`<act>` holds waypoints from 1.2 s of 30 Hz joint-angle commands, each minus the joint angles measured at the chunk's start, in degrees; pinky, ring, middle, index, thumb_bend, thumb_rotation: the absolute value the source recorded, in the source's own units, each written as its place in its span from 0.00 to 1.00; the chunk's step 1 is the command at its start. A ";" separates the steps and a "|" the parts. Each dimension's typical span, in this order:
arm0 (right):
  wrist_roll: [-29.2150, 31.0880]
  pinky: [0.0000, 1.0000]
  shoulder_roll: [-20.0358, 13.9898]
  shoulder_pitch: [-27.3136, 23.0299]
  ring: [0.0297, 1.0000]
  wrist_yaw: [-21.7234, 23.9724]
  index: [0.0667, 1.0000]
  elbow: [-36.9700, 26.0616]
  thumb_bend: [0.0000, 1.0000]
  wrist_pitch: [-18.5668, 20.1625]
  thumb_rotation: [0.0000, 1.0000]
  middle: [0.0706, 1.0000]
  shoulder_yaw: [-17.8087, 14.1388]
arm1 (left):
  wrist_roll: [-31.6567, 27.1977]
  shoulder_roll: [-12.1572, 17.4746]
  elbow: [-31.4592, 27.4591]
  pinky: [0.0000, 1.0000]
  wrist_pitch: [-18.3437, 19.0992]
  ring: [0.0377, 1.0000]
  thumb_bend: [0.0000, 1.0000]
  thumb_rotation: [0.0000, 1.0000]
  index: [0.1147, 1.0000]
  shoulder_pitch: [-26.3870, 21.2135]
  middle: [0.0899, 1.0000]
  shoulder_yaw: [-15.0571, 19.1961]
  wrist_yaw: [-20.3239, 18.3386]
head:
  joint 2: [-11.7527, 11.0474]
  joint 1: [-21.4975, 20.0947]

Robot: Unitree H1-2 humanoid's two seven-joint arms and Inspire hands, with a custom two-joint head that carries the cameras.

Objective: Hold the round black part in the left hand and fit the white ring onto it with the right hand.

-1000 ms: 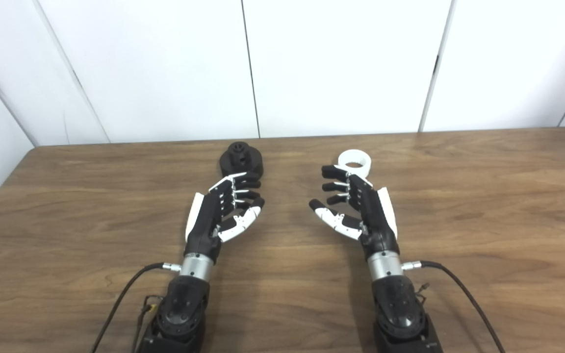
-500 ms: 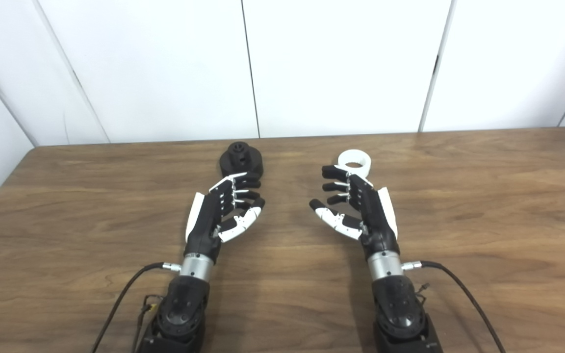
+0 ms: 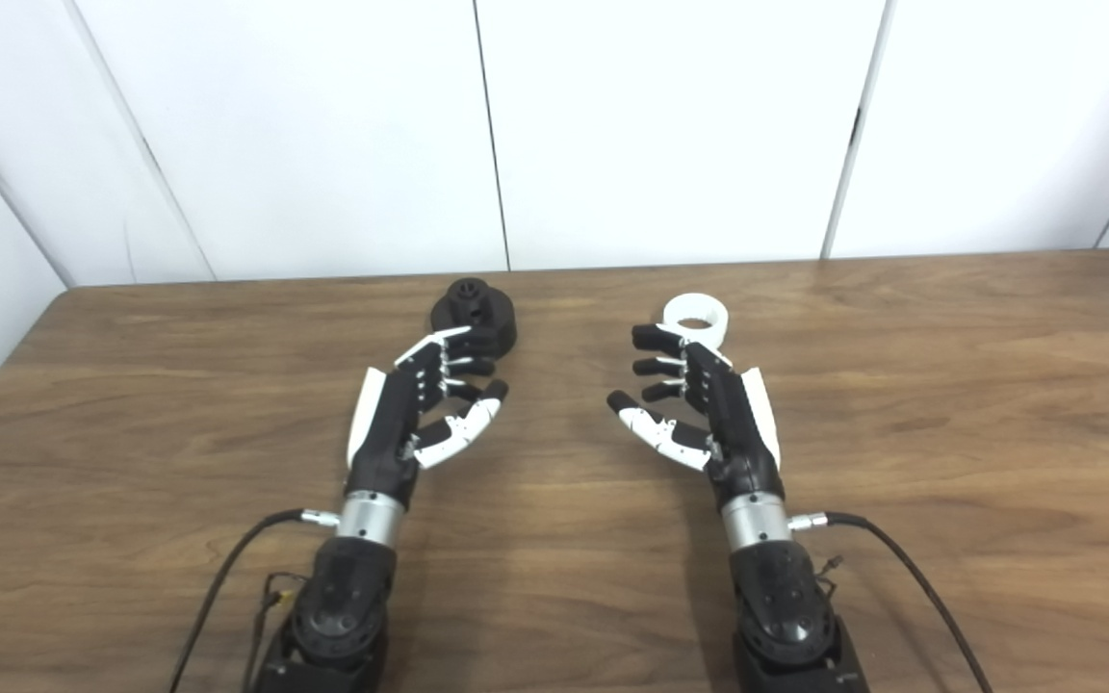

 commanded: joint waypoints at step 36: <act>-0.62 0.55 -0.07 -0.69 0.65 -0.28 0.69 0.12 0.56 -1.52 0.07 0.72 -0.03 | 28.36 16.45 3.36 1.00 17.07 1.00 0.95 0.60 0.93 -14.43 1.00 -4.16 2.81 | -0.55 -0.23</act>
